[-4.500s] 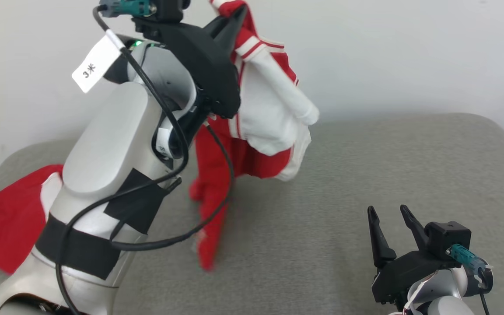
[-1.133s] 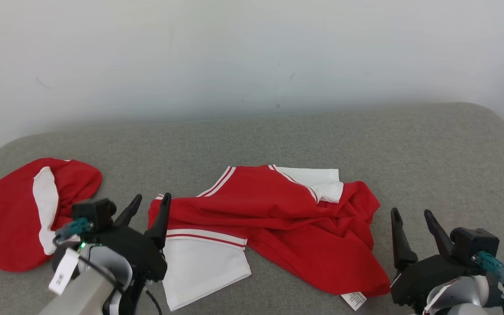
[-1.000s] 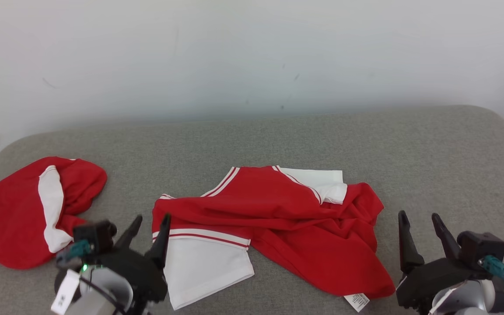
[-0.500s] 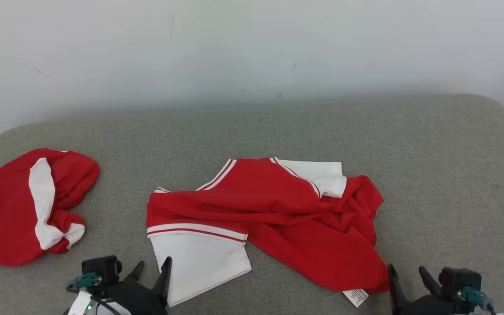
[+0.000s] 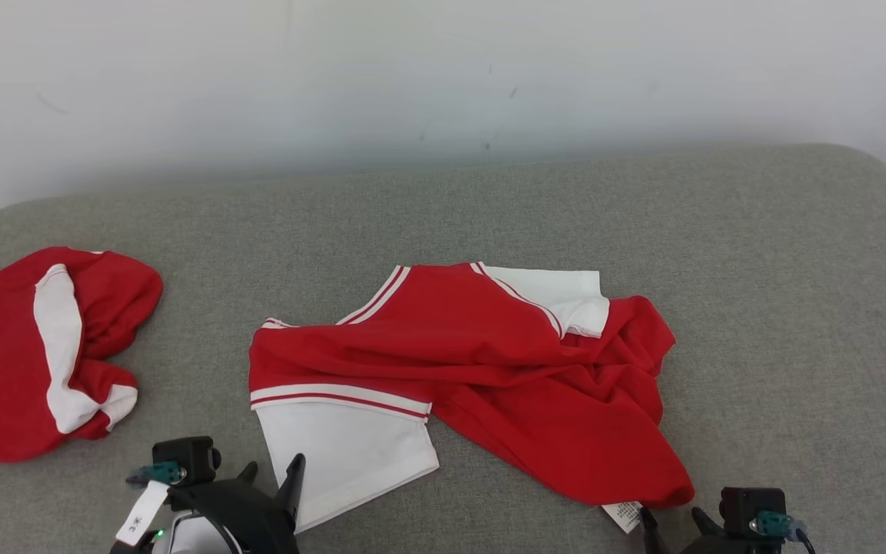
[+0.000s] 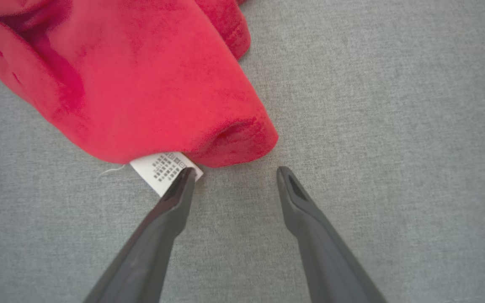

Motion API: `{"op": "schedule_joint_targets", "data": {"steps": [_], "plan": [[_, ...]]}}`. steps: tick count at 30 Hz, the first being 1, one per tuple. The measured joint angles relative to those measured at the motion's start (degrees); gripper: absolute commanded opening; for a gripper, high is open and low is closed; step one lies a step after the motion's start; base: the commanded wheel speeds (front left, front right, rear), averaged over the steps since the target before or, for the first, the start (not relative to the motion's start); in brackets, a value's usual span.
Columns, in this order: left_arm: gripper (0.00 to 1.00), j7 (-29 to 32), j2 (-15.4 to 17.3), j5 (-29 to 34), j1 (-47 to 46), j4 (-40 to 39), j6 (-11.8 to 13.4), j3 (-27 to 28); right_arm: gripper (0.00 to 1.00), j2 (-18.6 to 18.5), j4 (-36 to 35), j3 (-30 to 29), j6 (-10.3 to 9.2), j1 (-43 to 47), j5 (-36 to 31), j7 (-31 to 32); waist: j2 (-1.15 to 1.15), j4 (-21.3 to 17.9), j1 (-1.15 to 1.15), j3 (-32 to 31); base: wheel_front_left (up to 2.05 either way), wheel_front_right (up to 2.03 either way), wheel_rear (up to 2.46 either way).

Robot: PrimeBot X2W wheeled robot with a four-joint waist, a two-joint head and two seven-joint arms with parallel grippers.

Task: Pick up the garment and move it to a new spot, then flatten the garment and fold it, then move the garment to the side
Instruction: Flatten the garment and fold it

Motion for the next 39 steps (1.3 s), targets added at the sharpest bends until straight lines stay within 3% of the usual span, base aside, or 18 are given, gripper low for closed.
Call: {"op": "schedule_joint_targets", "data": {"steps": [13,14,15,16,17,18,19,20,21,39], "plan": [[1.00,3.3,-0.8,0.5,-4.0,1.4,0.0,0.9,1.00,0.0,4.3,2.6,0.00,-7.6,1.1,0.9,0.00,0.3,0.00,3.3,0.00,0.00,0.00],[0.96,3.6,-0.8,0.5,-4.4,1.5,0.0,0.9,1.00,0.0,4.6,2.7,0.00,-8.0,1.6,1.0,0.00,0.4,0.00,3.6,0.00,0.00,0.00],[0.73,3.8,-0.9,0.5,-4.8,1.5,0.0,0.9,1.00,0.0,5.0,2.9,0.00,-8.5,1.8,1.0,0.00,0.4,0.00,3.9,0.00,0.00,0.00],[0.26,3.9,-0.9,0.5,-5.1,1.5,0.0,0.9,1.00,0.0,5.2,3.0,0.00,-8.9,2.0,1.0,0.00,0.5,0.00,4.1,0.00,0.00,0.00],[0.00,4.0,-0.9,0.6,-5.2,1.5,0.0,0.9,0.93,0.0,5.5,3.3,0.00,-9.3,2.5,1.0,0.00,0.6,0.00,4.4,0.00,0.00,0.00],[0.00,4.0,-0.9,0.6,-5.4,1.6,0.0,0.9,0.44,-0.1,5.8,3.7,0.00,-9.8,2.9,0.9,0.00,0.6,0.00,4.6,0.00,0.00,0.00],[0.00,4.3,-0.8,0.6,-5.8,1.9,0.2,1.0,0.31,-0.1,6.0,3.9,0.00,-10.3,3.0,0.9,0.00,0.7,0.00,4.8,0.00,0.00,0.00],[0.00,4.3,-0.7,0.6,-6.0,2.0,0.3,1.1,0.10,-0.2,6.1,4.1,0.00,-10.7,3.0,0.9,0.00,0.7,0.00,4.9,0.00,0.00,0.00],[0.00,4.3,-0.8,0.6,-6.0,2.0,0.3,1.2,0.00,-0.1,6.1,4.2,0.00,-11.0,3.0,0.9,0.00,0.8,0.00,4.9,0.00,0.00,0.00],[0.00,1.7,-1.7,-0.1,-5.7,-3.6,0.4,3.1,0.00,-2.6,2.3,1.2,0.08,-14.0,2.6,-3.1,0.00,0.8,0.00,1.1,0.00,0.00,0.00]]}}
